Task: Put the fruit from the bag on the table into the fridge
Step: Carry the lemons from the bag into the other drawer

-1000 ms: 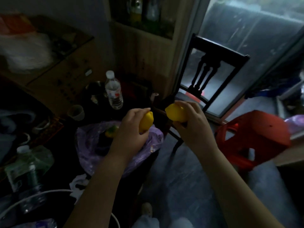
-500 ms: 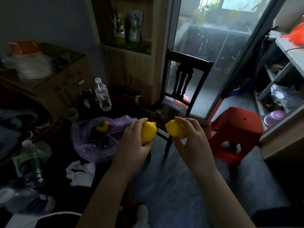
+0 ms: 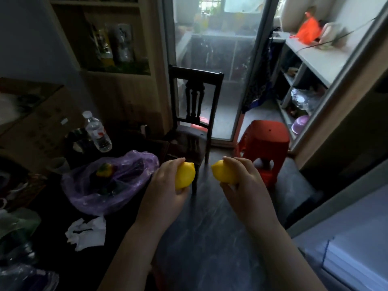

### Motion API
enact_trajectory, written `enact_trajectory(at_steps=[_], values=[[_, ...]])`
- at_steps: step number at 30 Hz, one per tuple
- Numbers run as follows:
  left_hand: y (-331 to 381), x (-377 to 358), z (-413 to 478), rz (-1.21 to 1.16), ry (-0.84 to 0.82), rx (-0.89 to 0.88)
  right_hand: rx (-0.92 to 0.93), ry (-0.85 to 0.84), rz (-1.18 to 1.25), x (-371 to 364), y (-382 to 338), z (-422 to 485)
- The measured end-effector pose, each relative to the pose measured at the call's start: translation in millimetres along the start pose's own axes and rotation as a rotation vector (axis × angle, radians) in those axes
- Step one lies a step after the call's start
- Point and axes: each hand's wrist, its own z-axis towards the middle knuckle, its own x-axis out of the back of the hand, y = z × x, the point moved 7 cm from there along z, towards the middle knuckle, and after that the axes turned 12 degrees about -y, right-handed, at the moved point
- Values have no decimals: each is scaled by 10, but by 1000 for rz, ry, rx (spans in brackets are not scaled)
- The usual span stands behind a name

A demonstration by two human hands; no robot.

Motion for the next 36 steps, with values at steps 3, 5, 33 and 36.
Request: enact_trajectory(at_steps=[3, 5, 33, 36], values=[[49, -91, 58, -13, -54, -70, -59, 54, 0, 49, 78, -134], [84, -175, 84, -32, -91, -116, -92, 88, 3, 79, 120, -252], [3282, -1406, -1733, -131, -392, -772, -462, 591, -228, 2130, 554, -4051], [3772, -1725, -2174, -159, -471, -866, -528, 680, -257, 2368, 592, -4789]])
